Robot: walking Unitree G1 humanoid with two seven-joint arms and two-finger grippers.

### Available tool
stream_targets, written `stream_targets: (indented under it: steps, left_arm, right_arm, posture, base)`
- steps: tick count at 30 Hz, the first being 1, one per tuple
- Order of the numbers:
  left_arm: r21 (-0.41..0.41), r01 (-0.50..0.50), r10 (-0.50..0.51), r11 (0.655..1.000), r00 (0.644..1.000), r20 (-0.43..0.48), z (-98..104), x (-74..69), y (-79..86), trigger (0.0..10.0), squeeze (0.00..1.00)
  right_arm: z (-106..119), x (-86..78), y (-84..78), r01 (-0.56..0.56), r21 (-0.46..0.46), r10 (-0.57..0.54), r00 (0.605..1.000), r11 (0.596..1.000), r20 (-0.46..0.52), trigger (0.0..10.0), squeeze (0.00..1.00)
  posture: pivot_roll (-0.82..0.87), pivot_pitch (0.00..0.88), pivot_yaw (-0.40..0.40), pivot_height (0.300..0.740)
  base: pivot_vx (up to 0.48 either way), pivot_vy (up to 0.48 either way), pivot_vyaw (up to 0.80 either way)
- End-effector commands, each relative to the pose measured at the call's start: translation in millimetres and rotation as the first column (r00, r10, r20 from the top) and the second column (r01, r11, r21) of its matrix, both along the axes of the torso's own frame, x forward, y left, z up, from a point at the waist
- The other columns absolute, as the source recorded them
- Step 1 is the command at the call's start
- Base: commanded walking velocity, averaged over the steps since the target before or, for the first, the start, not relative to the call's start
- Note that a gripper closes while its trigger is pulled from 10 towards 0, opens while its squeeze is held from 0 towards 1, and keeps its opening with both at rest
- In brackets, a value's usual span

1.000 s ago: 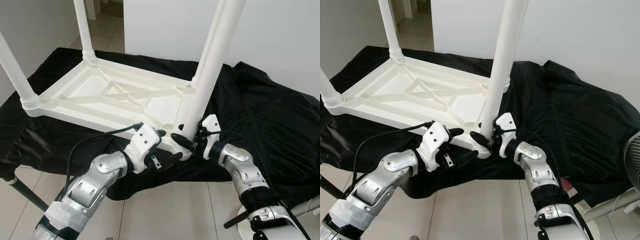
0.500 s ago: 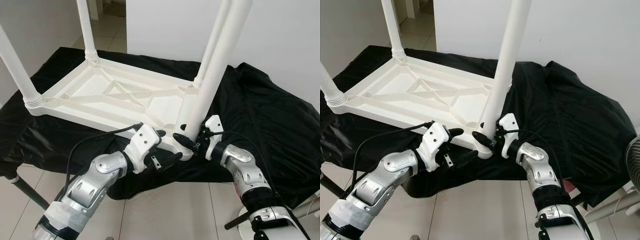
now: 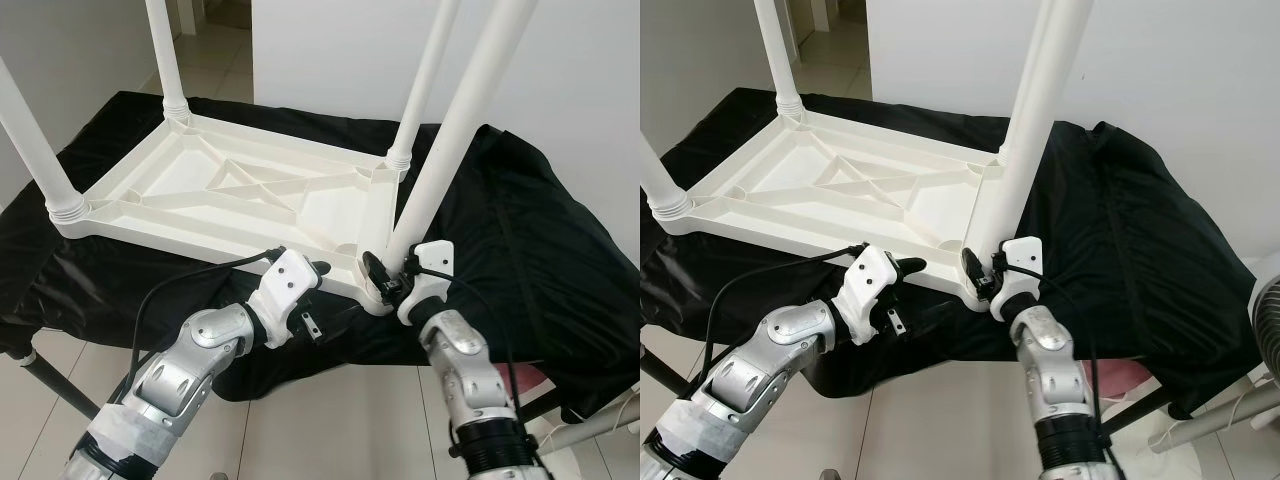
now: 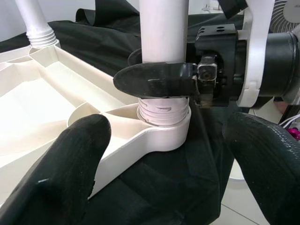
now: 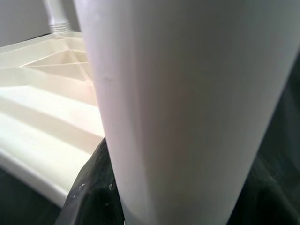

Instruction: Building children table

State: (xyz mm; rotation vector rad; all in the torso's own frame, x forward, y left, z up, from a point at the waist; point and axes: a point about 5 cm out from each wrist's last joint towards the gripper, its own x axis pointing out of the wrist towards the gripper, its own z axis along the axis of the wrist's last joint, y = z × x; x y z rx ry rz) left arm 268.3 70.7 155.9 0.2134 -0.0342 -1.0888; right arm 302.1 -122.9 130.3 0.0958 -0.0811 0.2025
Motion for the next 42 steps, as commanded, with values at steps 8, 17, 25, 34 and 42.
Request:
stream_targets:
  steps: [8,17,25,34,42]
  left_arm:
    - [0.024,0.098,-0.098,0.995,0.995,-0.016,-1,-2.7,-3.2,10.0,0.0]
    - [0.026,0.103,-0.102,0.994,0.995,-0.016,-1,-1.1,-3.2,10.0,0.0]
    - [-0.005,0.095,-0.095,0.995,0.995,-0.022,2,-0.9,-2.8,10.0,0.0]
    - [0.005,0.089,-0.089,0.996,0.996,-0.027,0,-2.4,-2.1,10.0,0.0]
    - [0.009,0.08,-0.08,0.997,0.996,-0.035,-1,-2.7,1.0,10.0,0.0]
  right_arm:
    - [5,-3.7,13.5,0.095,0.075,-0.095,0.995,0.993,-0.006,10.0,0.0]
    - [9,-5.9,5.8,0.127,0.046,-0.127,0.992,0.991,-0.006,10.0,0.0]
    - [11,-5.8,8.1,0.139,0.027,-0.139,0.99,0.99,0.0,10.0,0.2]
    - [10,-9.5,6.5,0.11,0.037,-0.111,0.994,0.993,0.004,10.0,1.0]
    - [9,-14.2,-0.1,-0.011,0.017,0.011,1.0,1.0,0.027,10.0,0.0]
  posture:
    - [-0.02,0.035,-0.046,0.74]
    - [-0.02,0.035,-0.044,0.74]
    - [-0.02,0.036,-0.051,0.74]
    - [-0.02,0.044,-0.052,0.74]
    - [-0.02,0.05,-0.05,0.74]
  base:
    - [0.0,0.0,0.0]
    - [0.0,0.0,0.0]
    - [0.0,0.0,0.0]
    - [0.0,0.0,0.0]
    - [0.0,0.0,0.0]
